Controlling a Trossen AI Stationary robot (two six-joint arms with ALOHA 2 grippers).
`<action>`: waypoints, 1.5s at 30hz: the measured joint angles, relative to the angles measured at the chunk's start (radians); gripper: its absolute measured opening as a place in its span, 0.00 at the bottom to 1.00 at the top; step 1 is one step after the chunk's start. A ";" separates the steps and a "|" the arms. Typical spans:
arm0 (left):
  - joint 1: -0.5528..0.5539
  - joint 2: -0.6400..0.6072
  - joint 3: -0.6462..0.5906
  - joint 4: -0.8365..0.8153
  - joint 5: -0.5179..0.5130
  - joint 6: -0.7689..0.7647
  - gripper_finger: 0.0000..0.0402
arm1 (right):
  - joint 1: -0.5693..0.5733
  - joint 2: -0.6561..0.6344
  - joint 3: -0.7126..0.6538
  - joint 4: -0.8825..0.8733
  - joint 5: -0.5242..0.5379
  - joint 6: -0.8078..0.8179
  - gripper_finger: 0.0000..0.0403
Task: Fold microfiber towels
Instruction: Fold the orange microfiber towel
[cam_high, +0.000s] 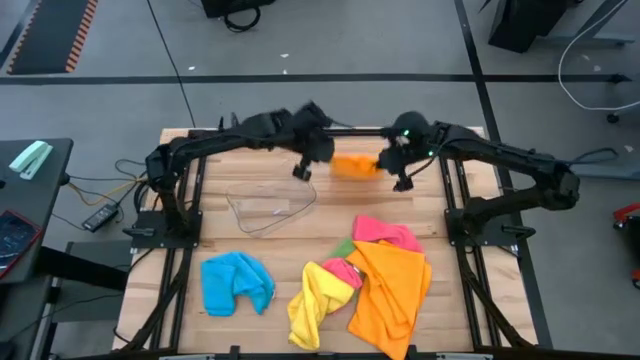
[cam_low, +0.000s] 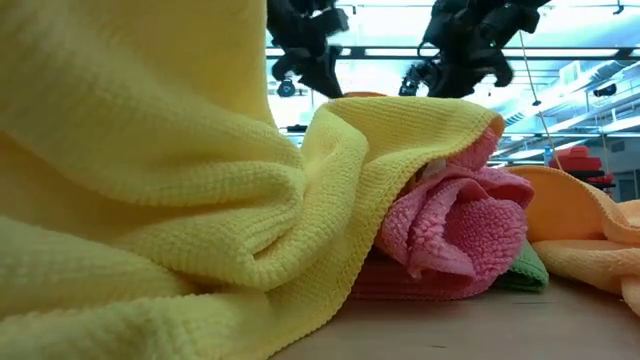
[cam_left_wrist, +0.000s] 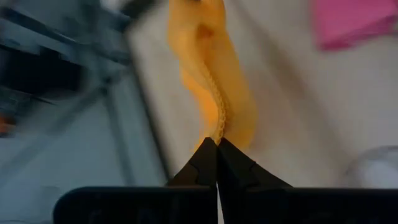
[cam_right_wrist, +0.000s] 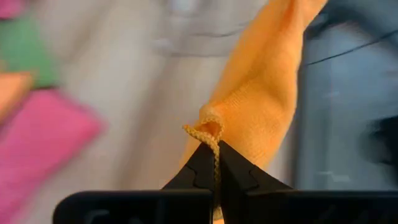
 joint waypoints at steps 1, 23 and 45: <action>-0.014 0.013 0.000 -0.023 0.010 -0.030 0.01 | 0.022 0.016 0.000 -0.018 -0.008 0.027 0.02; -0.212 0.191 -0.001 -0.027 0.083 -0.287 0.02 | 0.381 0.104 -0.170 -0.049 0.029 0.465 0.02; -0.173 0.077 0.066 0.062 0.180 -0.216 0.04 | 0.387 -0.230 -0.048 -0.186 0.095 0.395 0.02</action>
